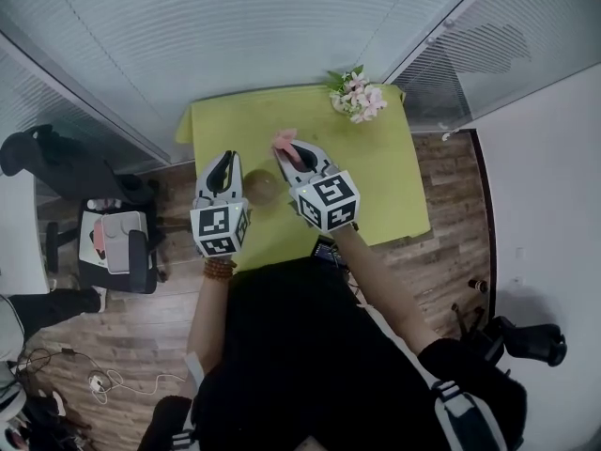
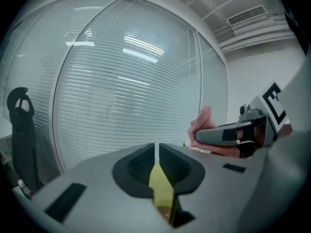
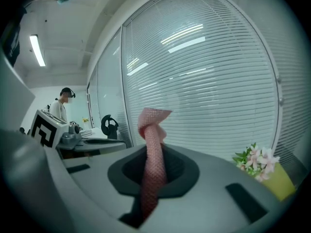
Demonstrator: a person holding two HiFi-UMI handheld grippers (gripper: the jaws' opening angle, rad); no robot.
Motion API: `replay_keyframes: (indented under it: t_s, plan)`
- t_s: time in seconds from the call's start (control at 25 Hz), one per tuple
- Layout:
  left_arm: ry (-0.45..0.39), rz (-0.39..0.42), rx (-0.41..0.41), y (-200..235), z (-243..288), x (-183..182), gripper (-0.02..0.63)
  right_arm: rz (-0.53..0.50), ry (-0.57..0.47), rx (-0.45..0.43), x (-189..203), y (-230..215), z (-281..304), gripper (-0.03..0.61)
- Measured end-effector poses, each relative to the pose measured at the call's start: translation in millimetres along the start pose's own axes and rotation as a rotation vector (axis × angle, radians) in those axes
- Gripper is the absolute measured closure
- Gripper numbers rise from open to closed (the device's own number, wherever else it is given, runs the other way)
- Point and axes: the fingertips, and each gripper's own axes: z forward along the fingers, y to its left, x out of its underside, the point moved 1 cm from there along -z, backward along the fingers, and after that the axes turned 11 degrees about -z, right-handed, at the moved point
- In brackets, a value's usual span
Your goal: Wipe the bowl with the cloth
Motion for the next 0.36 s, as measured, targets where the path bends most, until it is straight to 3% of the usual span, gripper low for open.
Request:
replay_keyframes:
  t_s: [0.36]
  plan:
    - [0.02, 0.005, 0.023, -8.5, 2.9, 5.2, 0.578, 0.007, 0.014, 0.016, 3.9, -4.5, -0.5, 0.568]
